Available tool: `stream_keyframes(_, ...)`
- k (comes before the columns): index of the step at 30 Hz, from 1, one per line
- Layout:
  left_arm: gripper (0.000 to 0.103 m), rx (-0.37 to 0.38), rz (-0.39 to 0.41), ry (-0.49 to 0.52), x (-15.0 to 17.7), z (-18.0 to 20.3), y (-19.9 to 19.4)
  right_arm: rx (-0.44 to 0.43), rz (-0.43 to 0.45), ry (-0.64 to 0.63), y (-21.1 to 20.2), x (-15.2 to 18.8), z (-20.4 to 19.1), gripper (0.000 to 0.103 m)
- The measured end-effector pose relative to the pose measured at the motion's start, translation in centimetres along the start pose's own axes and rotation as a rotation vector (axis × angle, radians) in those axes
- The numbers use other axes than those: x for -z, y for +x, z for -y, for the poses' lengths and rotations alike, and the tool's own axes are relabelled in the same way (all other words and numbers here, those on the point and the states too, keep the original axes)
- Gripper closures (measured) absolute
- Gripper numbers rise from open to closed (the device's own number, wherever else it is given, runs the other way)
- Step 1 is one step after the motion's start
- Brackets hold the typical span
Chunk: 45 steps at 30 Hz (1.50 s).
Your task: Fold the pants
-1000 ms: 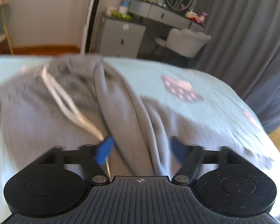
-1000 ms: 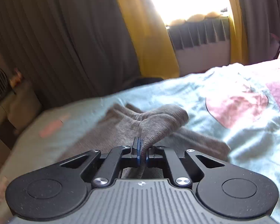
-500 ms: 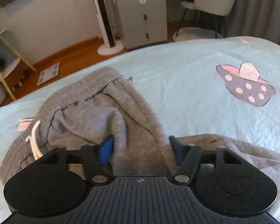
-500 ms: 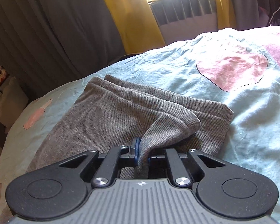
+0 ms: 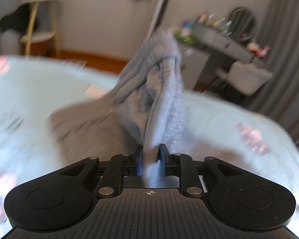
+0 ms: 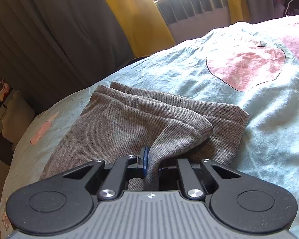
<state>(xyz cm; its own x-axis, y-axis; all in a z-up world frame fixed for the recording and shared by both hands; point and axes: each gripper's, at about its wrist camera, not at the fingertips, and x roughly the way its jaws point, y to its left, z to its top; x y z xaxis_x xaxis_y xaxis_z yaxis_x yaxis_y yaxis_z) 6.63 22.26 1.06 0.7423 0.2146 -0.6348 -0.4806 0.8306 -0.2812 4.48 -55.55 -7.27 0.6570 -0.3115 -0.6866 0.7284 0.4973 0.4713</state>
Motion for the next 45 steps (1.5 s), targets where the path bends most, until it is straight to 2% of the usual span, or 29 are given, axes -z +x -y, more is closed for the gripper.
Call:
stream_keyframes(1,0.074,-0.033,-0.023,-0.018,0.6,-1.3,0.2,0.002,-0.001,-0.001,0.0,0.0,-0.1,0.093)
stream_keyframes(2,0.067,-0.055,-0.038,-0.041,0.8,-2.4,0.2,0.003,-0.003,-0.002,0.0,-0.1,-0.1,0.093)
stream_keyframes(5,0.056,-0.046,-0.045,-0.159,0.7,-5.1,-0.1,-0.003,-0.012,0.008,-0.2,-0.2,0.1,0.093)
stream_keyframes(8,0.031,-0.064,-0.036,-0.186,-0.3,-5.9,0.3,-0.008,-0.019,0.029,-0.3,-0.2,0.3,0.092)
stream_keyframes(10,0.03,-0.054,-0.039,-0.194,-0.4,-6.0,0.9,-0.006,-0.02,0.032,-0.4,-0.2,0.3,0.091)
stream_keyframes(13,0.032,-0.02,-0.079,-0.216,-0.6,-6.2,2.3,-0.01,-0.023,0.034,-0.5,-0.2,0.3,0.088)
stream_keyframes(16,0.053,0.001,-0.093,-0.224,-1.0,-7.2,3.0,-0.03,-0.029,0.054,-0.5,-0.3,0.6,0.088)
stream_keyframes(18,0.076,0.006,-0.093,-0.214,-1.6,-7.4,2.8,-0.04,-0.03,0.067,-0.6,-0.3,0.8,0.088)
stream_keyframes(20,0.084,-0.003,-0.096,-0.188,-2.2,-7.5,2.4,-0.038,-0.031,0.064,-0.8,-0.4,0.7,0.096)
stream_keyframes(22,0.087,0.0,-0.109,-0.173,-2.4,-7.7,1.5,-0.055,-0.034,0.056,-1.2,-0.7,0.7,0.097)
stream_keyframes(24,0.087,0.012,-0.108,-0.162,-2.8,-8.1,0.8,-0.083,-0.002,0.043,-2.4,-1.1,0.7,0.097)
stream_keyframes(26,0.088,-0.008,-0.105,-0.143,-3.0,-8.3,0.4,-0.081,0.03,0.019,-3.4,-1.5,0.7,0.097)
stream_keyframes(28,0.08,-0.047,-0.119,-0.131,-3.0,-8.8,0.2,-0.035,0.039,-0.026,-3.8,-2.0,0.6,0.097)
stream_keyframes(30,0.051,-0.085,-0.087,-0.129,-3.0,-8.9,-0.3,0.013,0.066,-0.054,-4.3,-2.6,0.9,0.097)
stream_keyframes(32,0.037,-0.115,-0.042,-0.086,-2.8,-8.4,-1.6,-0.012,0.049,-0.019,-4.6,-3.4,1.8,0.09)
stream_keyframes(33,0.029,-0.101,-0.023,-0.054,-2.7,-7.7,-2.4,-0.039,0.021,0.004,-4.6,-3.6,2.2,0.082)
stream_keyframes(34,0.026,-0.078,-0.006,-0.03,-2.6,-6.9,-3.1,-0.069,-0.02,0.013,-4.5,-3.7,2.4,0.069)
stream_keyframes(36,0.013,-0.012,0.013,0.008,-2.1,-4.9,-4.4,-0.112,-0.106,0.0,-4.3,-3.3,2.4,0.061)
stream_keyframes(39,0.008,0.1,0.001,0.048,-0.9,-1.4,-5.5,-0.115,-0.154,-0.023,-4.1,-2.1,1.7,0.061)
stream_keyframes(42,0.008,0.205,-0.067,0.085,2.0,2.5,-5.5,-0.114,-0.196,0.019,-3.1,-1.4,1.7,0.063)
stream_keyframes(44,0.008,0.238,-0.124,0.102,4.2,4.4,-5.0,-0.124,-0.21,0.058,-2.5,-1.1,2.1,0.075)
stream_keyframes(45,0.008,0.246,-0.157,0.106,5.4,5.3,-4.6,-0.125,-0.21,0.07,-2.4,-0.9,2.1,0.088)
